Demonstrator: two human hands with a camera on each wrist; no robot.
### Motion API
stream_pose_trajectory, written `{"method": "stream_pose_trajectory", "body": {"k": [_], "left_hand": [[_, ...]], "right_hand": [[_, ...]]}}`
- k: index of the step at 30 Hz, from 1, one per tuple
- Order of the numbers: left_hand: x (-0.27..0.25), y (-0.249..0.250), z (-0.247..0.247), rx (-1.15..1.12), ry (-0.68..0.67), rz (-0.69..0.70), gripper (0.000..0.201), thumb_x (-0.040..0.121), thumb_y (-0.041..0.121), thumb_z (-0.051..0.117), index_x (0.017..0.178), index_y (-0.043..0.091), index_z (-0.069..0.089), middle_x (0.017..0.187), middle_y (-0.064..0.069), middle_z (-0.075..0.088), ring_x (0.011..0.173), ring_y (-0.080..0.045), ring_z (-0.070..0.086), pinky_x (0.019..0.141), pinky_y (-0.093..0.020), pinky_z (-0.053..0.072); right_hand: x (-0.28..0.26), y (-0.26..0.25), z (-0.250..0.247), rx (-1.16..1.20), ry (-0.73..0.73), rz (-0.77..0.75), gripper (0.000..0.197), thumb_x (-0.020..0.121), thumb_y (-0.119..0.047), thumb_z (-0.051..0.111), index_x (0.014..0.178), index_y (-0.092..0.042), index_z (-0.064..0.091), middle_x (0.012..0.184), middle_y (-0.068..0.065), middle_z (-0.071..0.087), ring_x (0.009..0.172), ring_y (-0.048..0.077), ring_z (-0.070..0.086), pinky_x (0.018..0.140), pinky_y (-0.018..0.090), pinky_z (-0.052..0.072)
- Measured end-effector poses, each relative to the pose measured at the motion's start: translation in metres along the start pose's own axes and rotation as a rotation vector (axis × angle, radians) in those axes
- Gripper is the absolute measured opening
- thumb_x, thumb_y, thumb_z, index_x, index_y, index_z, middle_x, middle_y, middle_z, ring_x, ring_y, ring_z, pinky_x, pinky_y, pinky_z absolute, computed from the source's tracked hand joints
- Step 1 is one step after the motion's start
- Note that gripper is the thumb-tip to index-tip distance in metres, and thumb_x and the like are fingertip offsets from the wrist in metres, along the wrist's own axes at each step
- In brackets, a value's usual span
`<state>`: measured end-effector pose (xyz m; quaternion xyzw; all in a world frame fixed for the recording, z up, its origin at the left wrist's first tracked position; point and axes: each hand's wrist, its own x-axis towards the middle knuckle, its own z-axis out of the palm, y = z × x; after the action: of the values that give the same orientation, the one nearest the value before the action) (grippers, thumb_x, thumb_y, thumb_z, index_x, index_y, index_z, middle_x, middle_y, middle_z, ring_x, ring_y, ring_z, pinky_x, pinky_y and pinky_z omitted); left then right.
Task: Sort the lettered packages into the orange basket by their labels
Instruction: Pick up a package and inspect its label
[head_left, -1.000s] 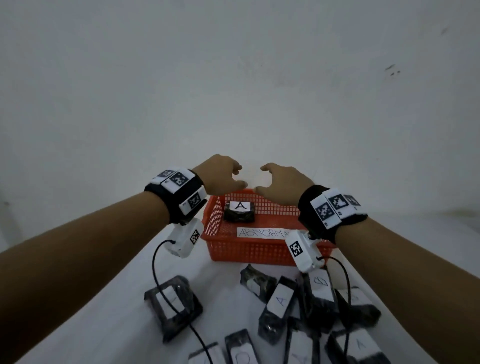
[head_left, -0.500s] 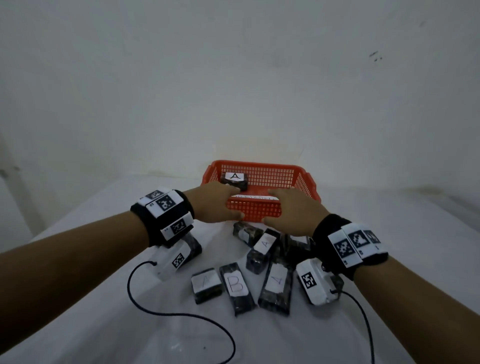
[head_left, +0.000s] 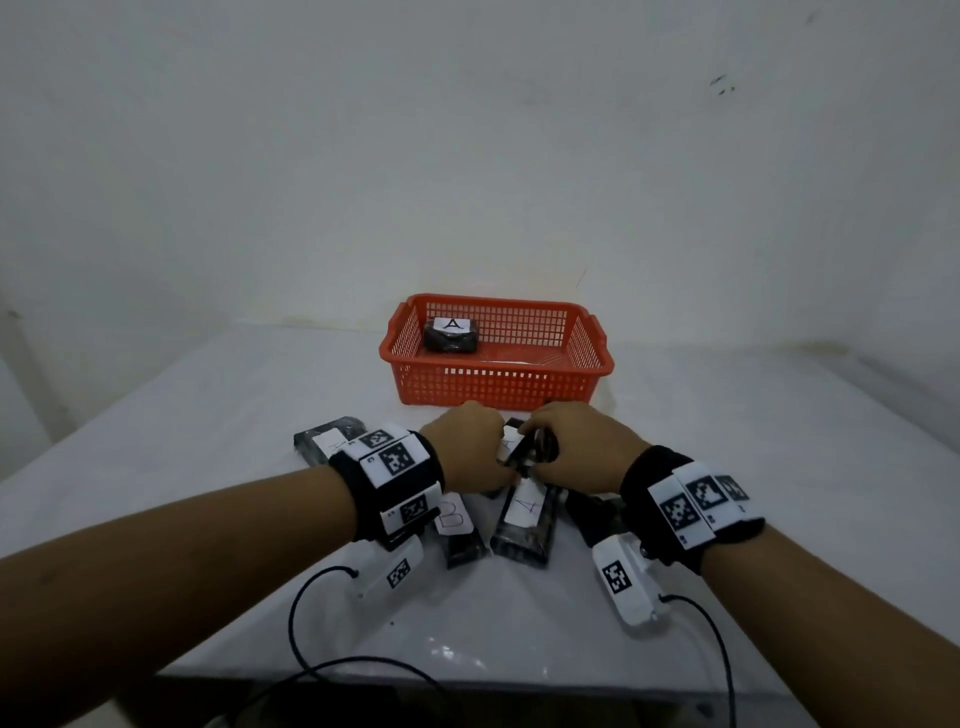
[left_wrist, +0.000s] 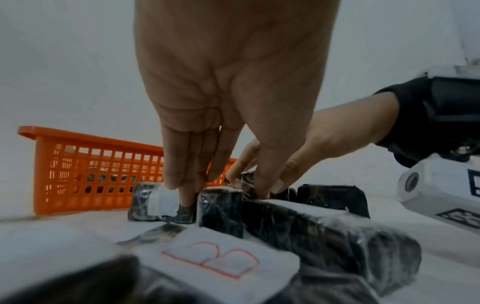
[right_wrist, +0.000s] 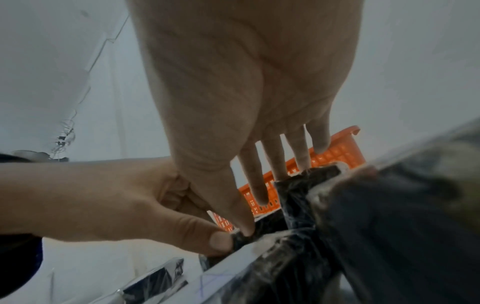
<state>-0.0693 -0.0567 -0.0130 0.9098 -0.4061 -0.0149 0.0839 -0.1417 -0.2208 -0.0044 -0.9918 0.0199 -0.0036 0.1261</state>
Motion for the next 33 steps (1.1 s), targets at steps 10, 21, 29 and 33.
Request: {"method": "stream_pose_trajectory", "body": {"k": [10,21,29,33], "left_hand": [[0.005,-0.001,0.005,-0.142,0.035,-0.107,0.029,0.086,0.035,0.074,0.083,0.006,0.072,0.079,-0.009,0.074,0.074,-0.027,0.071,0.069,-0.038,0.06],[-0.013,-0.024,-0.021,-0.532,0.206,-0.087,0.033,0.083,0.035,0.084,0.111,0.019,0.078,0.097,0.007,0.076,0.085,-0.007,0.071,0.079,-0.026,0.061],[-0.02,-0.036,-0.03,-0.93,0.296,-0.09,0.024,0.094,0.024,0.074,0.095,0.0,0.075,0.097,-0.021,0.074,0.093,-0.034,0.074,0.098,-0.049,0.059],[-0.023,-0.03,-0.034,-1.192,0.286,-0.073,0.022,0.094,0.01,0.072,0.115,0.002,0.073,0.114,-0.018,0.076,0.105,-0.031,0.075,0.098,-0.043,0.06]], "right_hand": [[0.018,0.005,0.017,-0.091,0.085,-0.033,0.045,0.087,-0.036,0.073,0.132,-0.031,0.064,0.127,-0.003,0.065,0.125,0.024,0.046,0.099,0.043,0.051],[0.011,0.016,0.002,0.369,0.185,-0.099,0.035,0.087,-0.024,0.08,0.119,-0.022,0.067,0.115,-0.007,0.069,0.105,0.011,0.064,0.08,0.015,0.046],[0.01,0.01,-0.008,0.941,0.224,-0.072,0.035,0.089,-0.014,0.081,0.119,-0.004,0.066,0.107,0.004,0.073,0.095,0.012,0.072,0.084,0.019,0.057],[0.009,0.001,-0.006,1.26,0.205,-0.088,0.038,0.092,-0.006,0.075,0.123,0.01,0.061,0.119,0.024,0.071,0.103,0.031,0.076,0.089,0.035,0.064]]}}
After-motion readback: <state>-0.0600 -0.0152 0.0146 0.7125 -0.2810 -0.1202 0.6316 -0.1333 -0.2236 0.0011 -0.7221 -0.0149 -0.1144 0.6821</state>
